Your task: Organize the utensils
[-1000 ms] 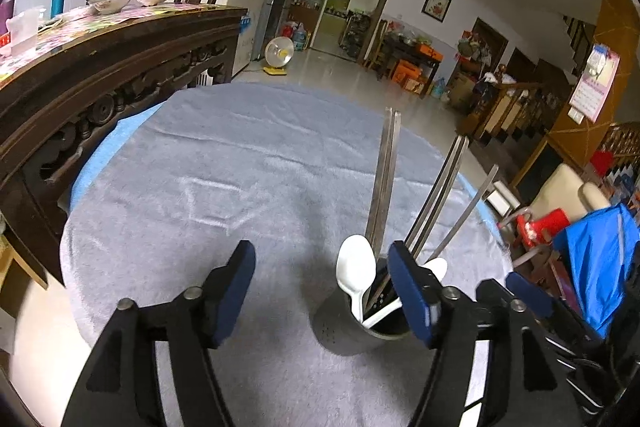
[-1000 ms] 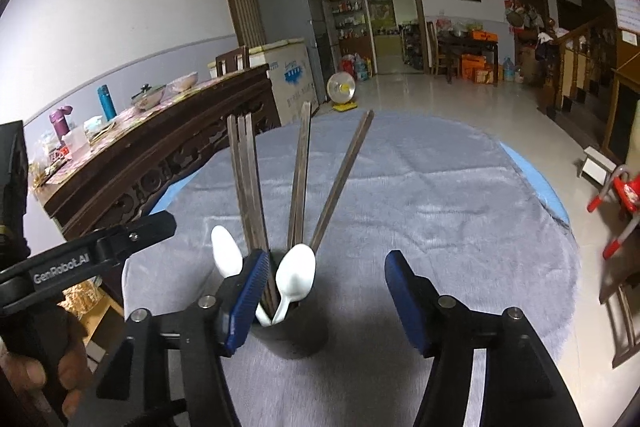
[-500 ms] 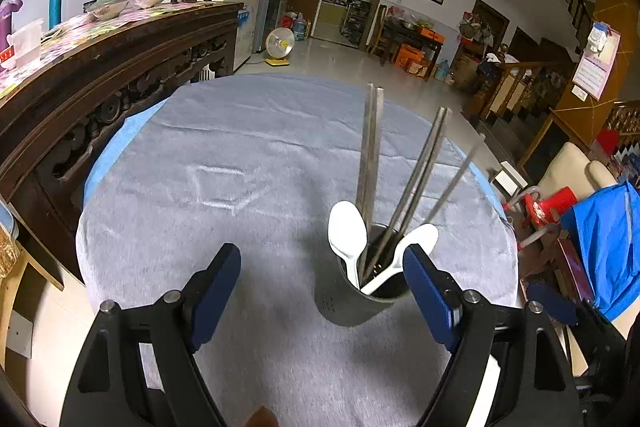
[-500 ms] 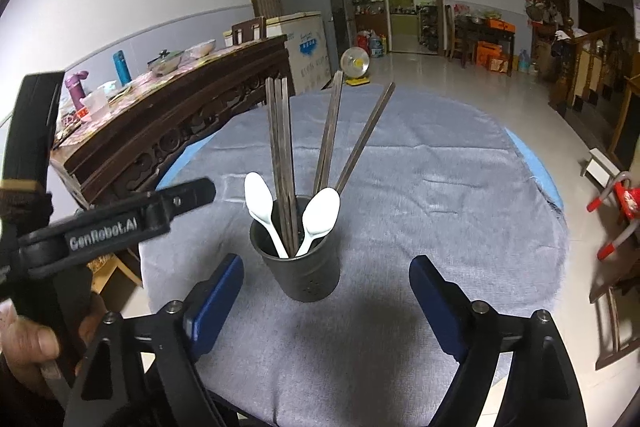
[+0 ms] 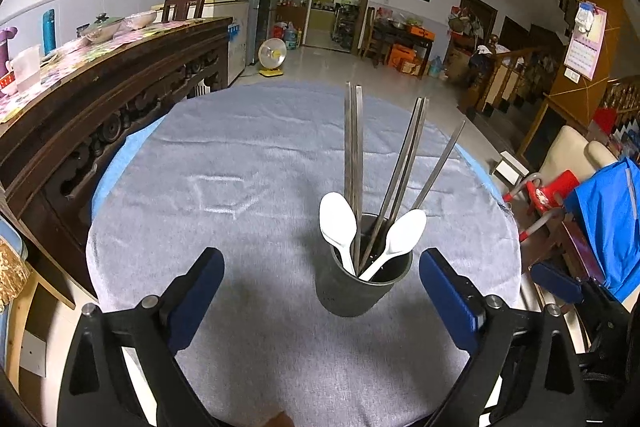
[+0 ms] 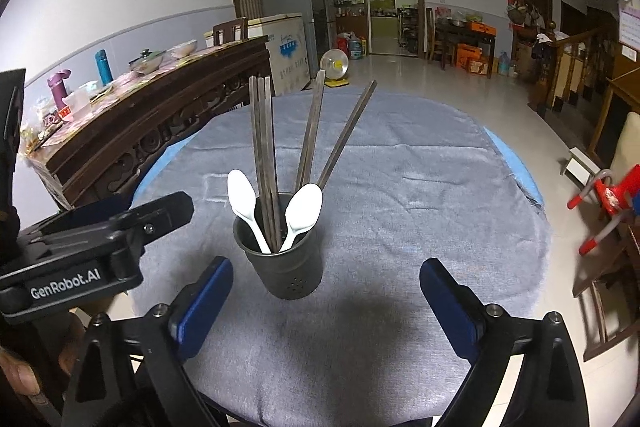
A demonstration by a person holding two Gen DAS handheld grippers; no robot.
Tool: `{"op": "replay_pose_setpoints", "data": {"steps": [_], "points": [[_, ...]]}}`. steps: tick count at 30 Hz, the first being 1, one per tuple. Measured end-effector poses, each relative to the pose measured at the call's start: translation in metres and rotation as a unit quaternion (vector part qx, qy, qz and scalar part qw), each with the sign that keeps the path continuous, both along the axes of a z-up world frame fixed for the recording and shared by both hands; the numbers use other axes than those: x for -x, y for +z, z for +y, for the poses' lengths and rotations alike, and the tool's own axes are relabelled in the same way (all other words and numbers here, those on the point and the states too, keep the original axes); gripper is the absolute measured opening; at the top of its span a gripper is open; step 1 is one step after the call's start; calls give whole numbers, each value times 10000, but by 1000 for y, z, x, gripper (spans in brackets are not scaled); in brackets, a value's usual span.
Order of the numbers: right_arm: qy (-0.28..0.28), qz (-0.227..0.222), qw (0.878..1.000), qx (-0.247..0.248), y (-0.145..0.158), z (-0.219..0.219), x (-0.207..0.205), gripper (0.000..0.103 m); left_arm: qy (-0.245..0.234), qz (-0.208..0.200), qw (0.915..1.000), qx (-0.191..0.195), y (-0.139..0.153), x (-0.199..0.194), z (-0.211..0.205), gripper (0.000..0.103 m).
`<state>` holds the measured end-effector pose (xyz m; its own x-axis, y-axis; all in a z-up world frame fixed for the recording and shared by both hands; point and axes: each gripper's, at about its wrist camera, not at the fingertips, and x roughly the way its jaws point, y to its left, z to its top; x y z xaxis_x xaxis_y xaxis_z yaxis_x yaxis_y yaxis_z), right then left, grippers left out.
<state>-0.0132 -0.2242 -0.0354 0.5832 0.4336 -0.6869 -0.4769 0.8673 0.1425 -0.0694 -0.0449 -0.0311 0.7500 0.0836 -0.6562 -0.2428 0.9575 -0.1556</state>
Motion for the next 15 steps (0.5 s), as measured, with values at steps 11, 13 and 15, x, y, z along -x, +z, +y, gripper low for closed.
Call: {"op": "replay_pose_setpoints", "data": {"steps": [11,13,15], "points": [[-141,-16,9998,111,0,-1,-1,97,164,23,9998,-60,-1,2,5,98],[-170,-9,9998,108,0,-2,-2,97,181,29,9998,-100,-1,2,5,98],[-176,-22,9998,108,1,-2,-2,97,175,45,9998,-87,-1,2,5,98]]}}
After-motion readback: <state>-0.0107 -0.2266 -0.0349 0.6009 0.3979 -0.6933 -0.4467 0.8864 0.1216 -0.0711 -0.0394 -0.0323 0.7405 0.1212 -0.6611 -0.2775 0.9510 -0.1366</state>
